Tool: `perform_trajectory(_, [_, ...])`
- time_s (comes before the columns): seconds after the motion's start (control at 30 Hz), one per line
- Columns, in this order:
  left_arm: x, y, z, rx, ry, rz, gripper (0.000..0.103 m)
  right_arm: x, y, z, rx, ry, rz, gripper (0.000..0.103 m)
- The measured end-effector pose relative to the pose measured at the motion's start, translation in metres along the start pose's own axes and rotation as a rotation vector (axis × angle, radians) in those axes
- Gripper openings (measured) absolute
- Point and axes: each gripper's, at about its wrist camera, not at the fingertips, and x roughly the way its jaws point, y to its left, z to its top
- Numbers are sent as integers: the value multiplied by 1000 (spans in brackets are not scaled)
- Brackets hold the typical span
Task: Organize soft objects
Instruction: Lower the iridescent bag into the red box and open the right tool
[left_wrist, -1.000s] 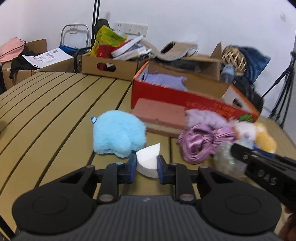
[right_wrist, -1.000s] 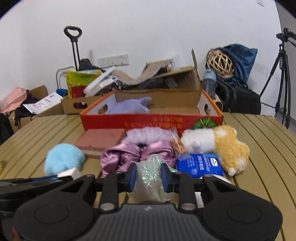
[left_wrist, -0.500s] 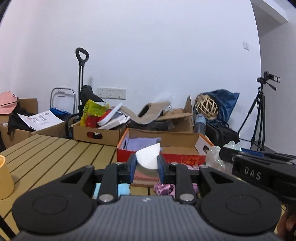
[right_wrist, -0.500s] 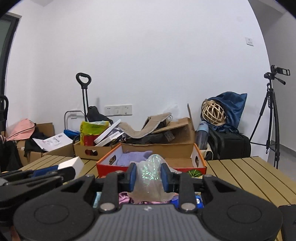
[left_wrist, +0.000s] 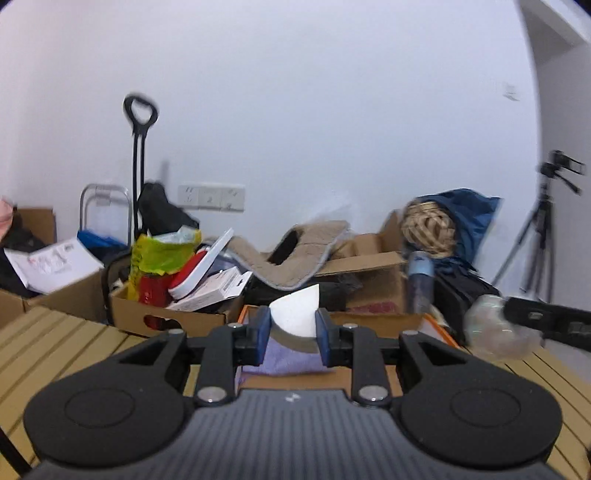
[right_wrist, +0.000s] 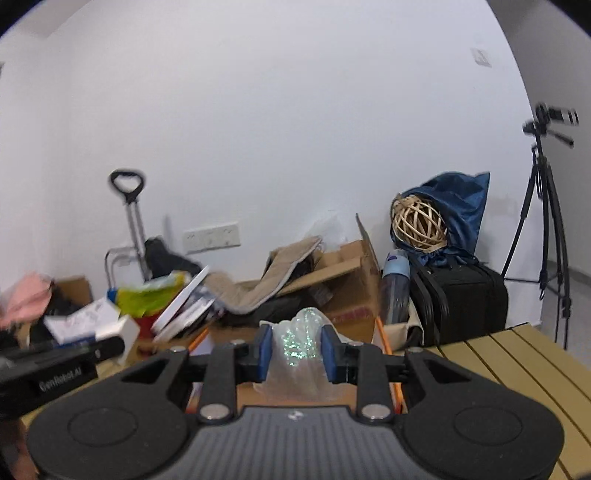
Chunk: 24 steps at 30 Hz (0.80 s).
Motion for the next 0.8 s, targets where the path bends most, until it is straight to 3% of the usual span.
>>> perform_trajectory(0.13, [60, 13, -4, -26, 96, 13, 27, 68, -29, 4, 14, 93, -40, 28])
perform_trajectory(0.37, [101, 24, -42, 23, 248, 47, 31, 130, -54, -27, 59, 244, -96, 31])
perform_trajectory(0.63, [99, 23, -55, 68, 308, 48, 43, 137, -43, -46, -8, 310, -117, 40])
perform_trajectory(0.7, [95, 24, -55, 72, 320, 40, 48, 129, -44, -44, -10, 303, -130, 47])
perform_trajectory(0.77, [88, 24, -52, 77, 320, 33, 53, 122, -45, -39, -10, 306, -147, 65])
perform_trajectory(0.8, [82, 25, -50, 75, 311, 37, 55, 116, -46, -37, 7, 299, -143, 66])
